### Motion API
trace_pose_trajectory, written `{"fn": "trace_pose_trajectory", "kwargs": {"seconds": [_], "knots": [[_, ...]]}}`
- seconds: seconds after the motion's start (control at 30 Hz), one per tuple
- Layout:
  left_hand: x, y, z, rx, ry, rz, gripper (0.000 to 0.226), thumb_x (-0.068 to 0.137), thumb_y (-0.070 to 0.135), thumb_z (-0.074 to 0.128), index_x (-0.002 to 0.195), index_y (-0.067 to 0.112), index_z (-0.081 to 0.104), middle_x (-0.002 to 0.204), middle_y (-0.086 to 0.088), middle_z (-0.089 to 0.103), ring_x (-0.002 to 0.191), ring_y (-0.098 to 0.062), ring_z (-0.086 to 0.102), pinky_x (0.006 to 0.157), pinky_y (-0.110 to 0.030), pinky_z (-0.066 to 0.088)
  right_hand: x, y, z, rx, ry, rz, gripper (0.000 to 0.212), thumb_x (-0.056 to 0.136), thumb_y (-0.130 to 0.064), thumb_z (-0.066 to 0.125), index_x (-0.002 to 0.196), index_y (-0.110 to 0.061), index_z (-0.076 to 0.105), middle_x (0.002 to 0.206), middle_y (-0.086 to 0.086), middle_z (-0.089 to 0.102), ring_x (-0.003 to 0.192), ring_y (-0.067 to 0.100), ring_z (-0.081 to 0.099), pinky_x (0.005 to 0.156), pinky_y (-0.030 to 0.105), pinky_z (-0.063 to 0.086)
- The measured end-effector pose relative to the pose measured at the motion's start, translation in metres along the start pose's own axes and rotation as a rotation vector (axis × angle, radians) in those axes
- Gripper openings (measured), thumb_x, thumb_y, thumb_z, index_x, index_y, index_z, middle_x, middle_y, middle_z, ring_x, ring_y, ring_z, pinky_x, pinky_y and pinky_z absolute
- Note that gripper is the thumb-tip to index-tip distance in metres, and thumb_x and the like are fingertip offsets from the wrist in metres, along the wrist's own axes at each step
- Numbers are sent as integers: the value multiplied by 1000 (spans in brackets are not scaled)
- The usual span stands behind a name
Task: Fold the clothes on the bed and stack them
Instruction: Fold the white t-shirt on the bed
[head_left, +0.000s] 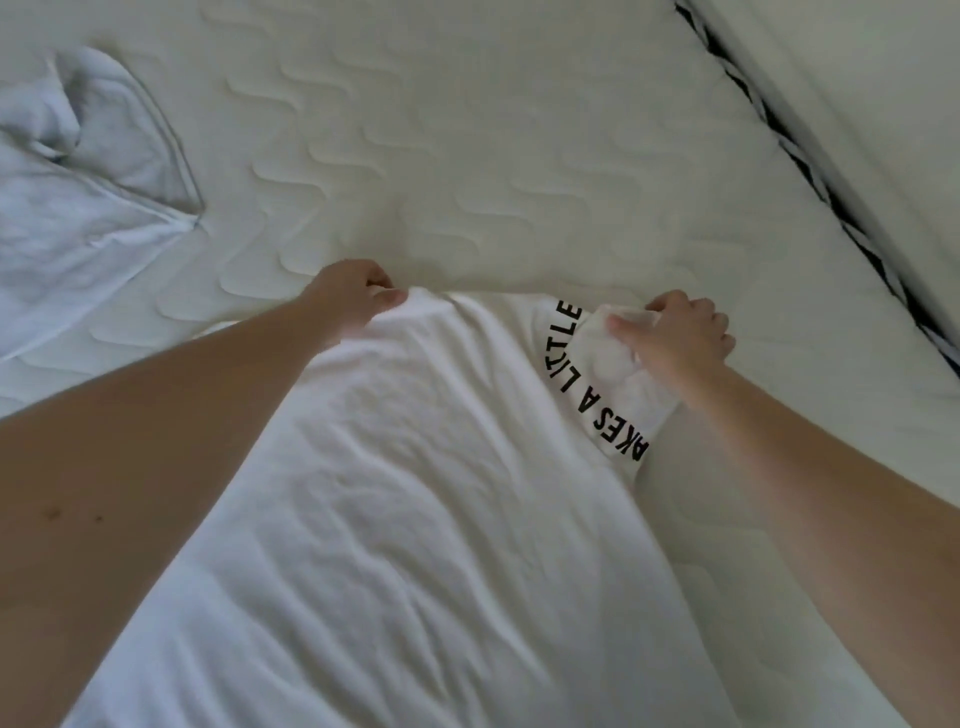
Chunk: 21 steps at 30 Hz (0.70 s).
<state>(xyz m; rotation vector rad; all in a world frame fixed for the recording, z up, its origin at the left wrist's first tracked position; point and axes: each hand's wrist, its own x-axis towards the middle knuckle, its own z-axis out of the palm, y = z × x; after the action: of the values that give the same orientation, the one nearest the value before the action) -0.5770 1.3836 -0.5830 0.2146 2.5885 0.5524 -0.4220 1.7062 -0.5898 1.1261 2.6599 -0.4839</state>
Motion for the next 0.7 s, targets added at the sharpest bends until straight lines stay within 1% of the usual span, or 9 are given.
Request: {"fn": "trace_pose_trajectory", "kwargs": {"seconds": [0.1,0.17,0.2,0.27,0.33,0.43,0.5,0.6,0.7], "knots": [[-5,6,-8,13,-126,117,26,87,42,69,106,25,65,107,5,64,98,-16,58,73,-26,41,4,11,-7,25,-110,-18,53,75,-60,70,106,-21,53,114,9,55,109,31,49,85,38,38],[-4,10,-9,162,-175,144,34,88,38,70,118,24,64,114,0,63,107,-21,57,80,-27,41,4,16,-11,179,-203,-34,48,75,-46,77,103,-19,50,105,5,58,90,24,53,66,32,39],[-2,12,-8,226,-162,149,37,89,34,69,122,21,63,118,-3,63,111,-23,56,84,-28,41,3,18,-12,241,-238,-50,47,75,-41,78,106,-18,51,104,4,58,85,21,52,63,30,37],[2,17,-5,268,-86,170,34,90,26,68,121,14,65,120,-7,63,113,-25,55,86,-27,39,2,23,-14,271,-269,-106,42,79,-35,77,112,-16,58,104,4,60,87,20,53,68,28,36],[3,19,-5,209,-13,159,27,89,18,69,116,10,67,116,-9,64,109,-26,56,84,-28,40,4,30,-18,243,-208,-160,31,84,-30,72,109,-14,65,104,7,66,91,23,57,71,26,34],[4,13,-6,125,85,83,14,88,12,66,102,9,70,101,-9,63,95,-27,58,66,-28,39,11,48,-29,276,-15,-134,26,85,-22,69,108,-10,67,108,12,67,101,28,58,74,23,30],[5,8,-5,132,153,58,12,90,14,64,99,10,69,101,-11,62,98,-31,58,71,-30,40,10,61,-28,299,50,-102,25,86,-17,68,110,-9,66,109,14,66,102,29,57,76,22,30],[5,8,2,228,186,12,17,96,23,57,107,16,66,109,-10,61,103,-33,57,86,-40,43,4,73,-17,380,94,-34,22,88,-14,63,110,-11,64,106,11,65,98,27,57,77,23,33],[7,14,8,309,149,51,28,100,38,45,116,21,60,116,-5,59,111,-31,54,91,-45,37,0,74,-14,501,90,66,27,90,-35,61,110,-16,61,94,-2,62,90,21,57,78,27,38]]}}
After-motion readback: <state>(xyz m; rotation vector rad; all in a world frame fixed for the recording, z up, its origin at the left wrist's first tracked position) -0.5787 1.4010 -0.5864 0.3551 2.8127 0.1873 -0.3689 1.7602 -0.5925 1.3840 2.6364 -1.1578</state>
